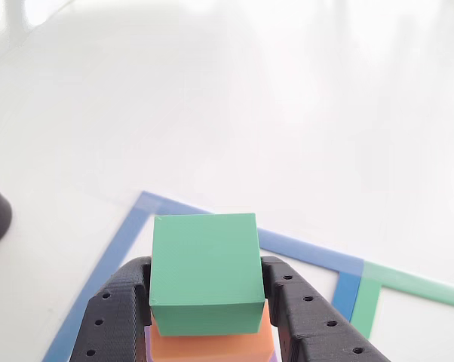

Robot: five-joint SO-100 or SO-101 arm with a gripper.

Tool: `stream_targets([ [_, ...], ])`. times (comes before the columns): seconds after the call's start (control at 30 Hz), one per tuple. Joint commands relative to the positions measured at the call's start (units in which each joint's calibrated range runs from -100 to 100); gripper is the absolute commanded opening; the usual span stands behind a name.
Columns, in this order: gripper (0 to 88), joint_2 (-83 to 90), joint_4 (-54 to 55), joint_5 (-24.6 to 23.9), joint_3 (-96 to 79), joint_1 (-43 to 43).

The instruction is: Tower of hanoi

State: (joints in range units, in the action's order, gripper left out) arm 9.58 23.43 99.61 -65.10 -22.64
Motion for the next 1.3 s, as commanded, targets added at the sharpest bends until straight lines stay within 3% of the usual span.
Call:
stream_targets([
  [0.0, 1.8, -0.2, 2.6, 0.4, 0.4, 0.8],
  [0.27, 3.0, -0.9, 4.1, 0.4, -0.7, 0.8],
  [0.57, 18.4, -1.3, 10.4, 0.4, -5.4, 1.2],
  [1.0, 29.0, -0.6, 12.5, 0.4, 2.2, 0.5],
  [1.1, 26.6, 2.5, 4.7, 0.4, 7.4, 1.2],
  [1.27, 14.8, 11.6, -26.4, 0.4, 21.2, 4.1],
])
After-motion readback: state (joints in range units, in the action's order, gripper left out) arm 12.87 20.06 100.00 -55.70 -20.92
